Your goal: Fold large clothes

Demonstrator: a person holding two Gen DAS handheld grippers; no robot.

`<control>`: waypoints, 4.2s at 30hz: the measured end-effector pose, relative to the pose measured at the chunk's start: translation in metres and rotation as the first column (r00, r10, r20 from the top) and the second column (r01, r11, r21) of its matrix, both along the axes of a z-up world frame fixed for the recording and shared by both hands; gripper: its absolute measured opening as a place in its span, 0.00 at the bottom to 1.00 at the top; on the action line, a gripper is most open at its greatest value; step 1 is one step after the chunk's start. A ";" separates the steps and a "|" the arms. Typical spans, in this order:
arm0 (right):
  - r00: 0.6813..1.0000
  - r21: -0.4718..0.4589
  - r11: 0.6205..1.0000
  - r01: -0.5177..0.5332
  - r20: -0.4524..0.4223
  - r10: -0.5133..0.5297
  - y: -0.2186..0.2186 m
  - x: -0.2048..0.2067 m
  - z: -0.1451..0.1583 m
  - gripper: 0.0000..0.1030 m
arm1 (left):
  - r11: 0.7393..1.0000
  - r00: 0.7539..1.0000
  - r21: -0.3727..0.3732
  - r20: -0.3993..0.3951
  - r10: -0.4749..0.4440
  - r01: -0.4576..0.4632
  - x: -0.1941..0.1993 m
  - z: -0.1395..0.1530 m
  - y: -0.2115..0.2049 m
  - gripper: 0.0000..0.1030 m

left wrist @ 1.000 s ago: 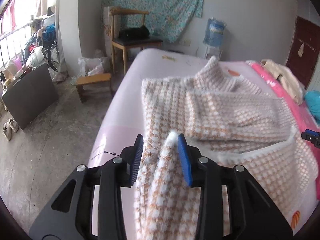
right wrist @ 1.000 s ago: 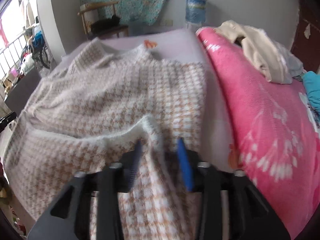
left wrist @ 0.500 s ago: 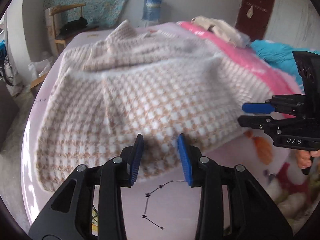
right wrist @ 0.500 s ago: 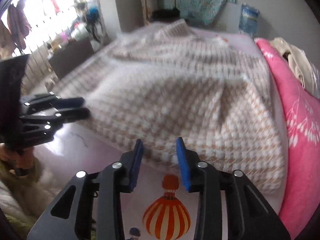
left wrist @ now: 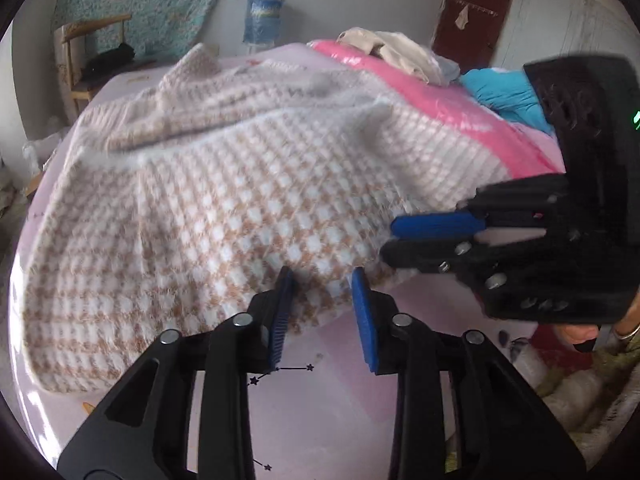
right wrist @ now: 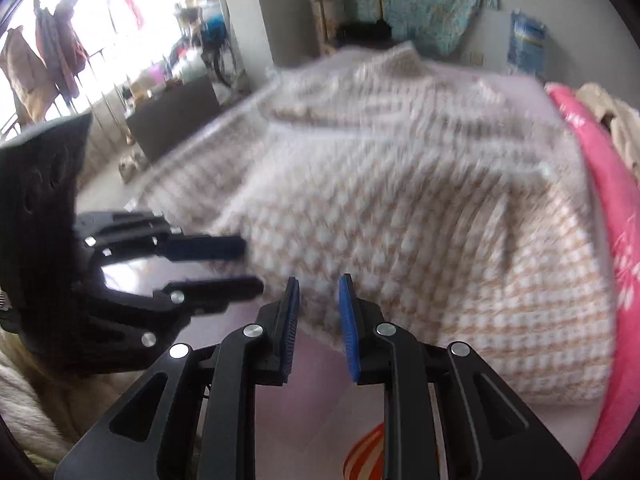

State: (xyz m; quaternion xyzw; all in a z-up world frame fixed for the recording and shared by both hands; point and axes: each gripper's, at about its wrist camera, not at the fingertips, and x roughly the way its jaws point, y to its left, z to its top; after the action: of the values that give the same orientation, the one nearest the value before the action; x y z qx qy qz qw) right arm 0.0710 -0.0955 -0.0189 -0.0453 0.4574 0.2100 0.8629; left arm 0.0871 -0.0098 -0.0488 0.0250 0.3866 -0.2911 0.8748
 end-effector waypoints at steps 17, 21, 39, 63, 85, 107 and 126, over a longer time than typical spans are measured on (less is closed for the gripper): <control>0.999 -0.007 1.000 -0.008 0.047 0.008 0.012 -0.002 0.007 0.13 | 0.989 0.989 -0.047 -0.056 0.135 -0.137 0.018 -0.002 0.045 0.19; 0.999 0.009 1.000 0.007 0.043 -0.008 0.012 0.005 0.006 0.13 | 0.980 0.984 -0.116 -0.085 0.155 -0.164 0.026 0.001 0.053 0.18; 0.995 0.014 0.998 0.069 0.067 -0.069 0.009 0.064 0.007 0.11 | 0.977 0.980 -0.090 -0.061 0.187 -0.192 0.077 0.003 0.026 0.19; 0.907 0.057 0.905 0.421 -0.009 -0.421 -0.108 0.104 -0.003 0.11 | 0.829 0.859 -0.232 -0.193 0.474 -0.509 0.113 -0.008 0.162 0.12; 0.933 -0.030 0.932 0.361 0.007 -0.361 -0.108 -0.009 0.000 0.28 | 0.908 0.915 -0.116 -0.093 0.392 -0.401 0.024 -0.009 0.146 0.24; 0.930 0.012 0.941 0.339 0.143 -0.338 -0.085 -0.040 0.036 0.74 | 0.902 0.902 0.030 0.011 0.431 -0.431 0.001 0.031 0.117 0.70; 0.934 0.024 0.940 0.341 0.105 -0.341 -0.065 -0.009 0.040 0.81 | 0.864 0.896 0.243 0.056 0.441 -0.441 0.039 0.050 0.033 0.84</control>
State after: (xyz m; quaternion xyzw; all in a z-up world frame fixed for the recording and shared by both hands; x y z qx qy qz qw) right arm 0.0622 -0.1601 0.0214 0.0256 0.4105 0.0557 0.9098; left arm 0.1258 0.0232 0.0017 0.0455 0.4161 -0.0327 0.9076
